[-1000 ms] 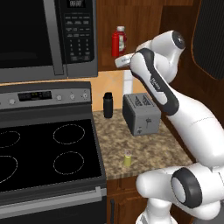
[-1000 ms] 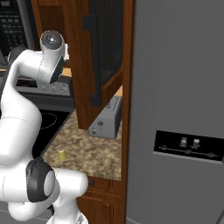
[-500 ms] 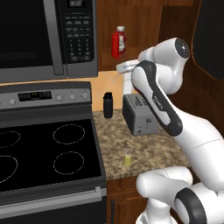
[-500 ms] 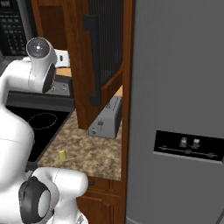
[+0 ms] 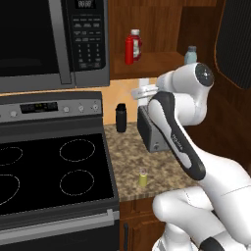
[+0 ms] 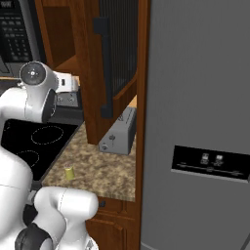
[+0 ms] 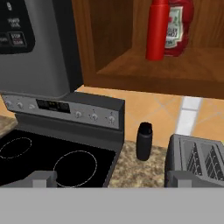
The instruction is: Put the shaker and condiment bottle from the counter next to their counterparts in the cabinet.
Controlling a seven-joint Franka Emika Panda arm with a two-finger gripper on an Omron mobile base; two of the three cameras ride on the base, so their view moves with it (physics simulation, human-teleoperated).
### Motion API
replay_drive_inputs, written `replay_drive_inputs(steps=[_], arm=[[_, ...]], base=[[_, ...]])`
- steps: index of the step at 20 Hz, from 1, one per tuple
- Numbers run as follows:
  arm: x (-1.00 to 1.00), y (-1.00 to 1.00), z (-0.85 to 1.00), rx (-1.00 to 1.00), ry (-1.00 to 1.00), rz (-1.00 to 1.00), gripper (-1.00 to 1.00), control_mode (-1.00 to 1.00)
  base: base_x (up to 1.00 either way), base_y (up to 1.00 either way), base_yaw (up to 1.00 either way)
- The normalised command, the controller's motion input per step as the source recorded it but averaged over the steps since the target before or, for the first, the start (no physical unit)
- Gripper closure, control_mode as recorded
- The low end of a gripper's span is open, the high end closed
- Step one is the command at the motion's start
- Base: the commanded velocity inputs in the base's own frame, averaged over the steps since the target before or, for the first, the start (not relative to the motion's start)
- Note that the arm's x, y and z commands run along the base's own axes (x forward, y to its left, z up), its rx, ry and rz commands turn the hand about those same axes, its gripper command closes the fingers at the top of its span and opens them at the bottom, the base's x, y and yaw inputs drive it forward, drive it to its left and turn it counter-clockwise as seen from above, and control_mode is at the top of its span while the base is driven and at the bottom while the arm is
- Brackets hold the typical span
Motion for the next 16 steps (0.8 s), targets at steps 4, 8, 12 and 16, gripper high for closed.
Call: replay_drive_inputs(steps=[4, 8, 12, 16], arm=[[-0.26, 0.00, -0.41, 0.00, 0.00, -0.04, -1.00, -1.00], [-0.19, 0.00, -0.39, 0.00, 0.00, -0.03, -1.00, -1.00], [-0.15, 0.00, -0.43, 0.00, 0.00, -0.03, -1.00, -1.00], [-0.13, 0.00, -0.46, 0.00, 0.00, -0.05, -1.00, -1.00]], base=[[0.00, 0.00, 0.00], [0.00, 0.00, 0.00], [0.00, 0.00, 0.00], [0.00, 0.00, 0.00]])
